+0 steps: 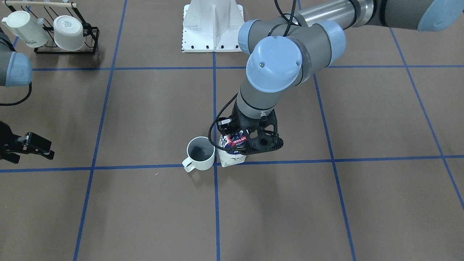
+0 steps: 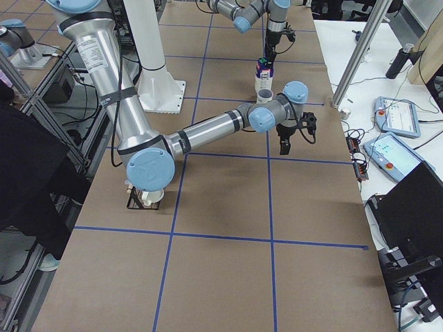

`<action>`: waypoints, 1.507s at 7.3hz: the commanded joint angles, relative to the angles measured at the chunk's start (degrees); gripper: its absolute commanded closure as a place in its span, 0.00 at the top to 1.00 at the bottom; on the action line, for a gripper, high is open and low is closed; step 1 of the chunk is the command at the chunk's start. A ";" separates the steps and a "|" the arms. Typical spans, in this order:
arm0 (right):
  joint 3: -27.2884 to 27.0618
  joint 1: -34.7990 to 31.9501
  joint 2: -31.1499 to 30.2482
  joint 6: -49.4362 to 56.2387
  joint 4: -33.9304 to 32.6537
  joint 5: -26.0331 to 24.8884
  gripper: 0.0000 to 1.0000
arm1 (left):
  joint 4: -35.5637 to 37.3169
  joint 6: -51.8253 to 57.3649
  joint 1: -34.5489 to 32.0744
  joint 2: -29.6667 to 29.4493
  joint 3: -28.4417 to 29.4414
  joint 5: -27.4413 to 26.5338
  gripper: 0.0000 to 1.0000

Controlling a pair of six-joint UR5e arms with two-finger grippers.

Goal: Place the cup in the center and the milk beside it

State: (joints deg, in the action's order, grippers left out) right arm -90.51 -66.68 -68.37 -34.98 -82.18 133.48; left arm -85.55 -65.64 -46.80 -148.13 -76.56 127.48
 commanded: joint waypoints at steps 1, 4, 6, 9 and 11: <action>-0.02 0.05 -0.18 0.00 0.00 0.03 1.00 | -2.86 -0.98 0.83 -1.11 3.08 -1.78 0.00; -0.02 0.05 -0.18 0.00 0.00 0.03 1.00 | -2.78 -0.37 1.36 -0.67 2.47 -2.23 0.97; 0.07 0.05 -0.09 0.08 -0.09 0.03 1.00 | -2.78 -0.01 1.36 -0.58 1.33 -2.32 0.98; 0.16 -0.29 -1.75 0.88 0.79 0.03 1.00 | -2.34 1.83 -3.97 4.22 -5.41 -1.36 0.98; 0.77 -3.09 -3.16 5.05 0.18 0.02 1.00 | -1.29 11.54 -9.94 17.80 -17.24 5.11 0.98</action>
State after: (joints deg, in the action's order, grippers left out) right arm -90.05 -67.83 -70.56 -33.09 -81.59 133.43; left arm -87.55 -59.33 -53.10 -138.51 -86.60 128.87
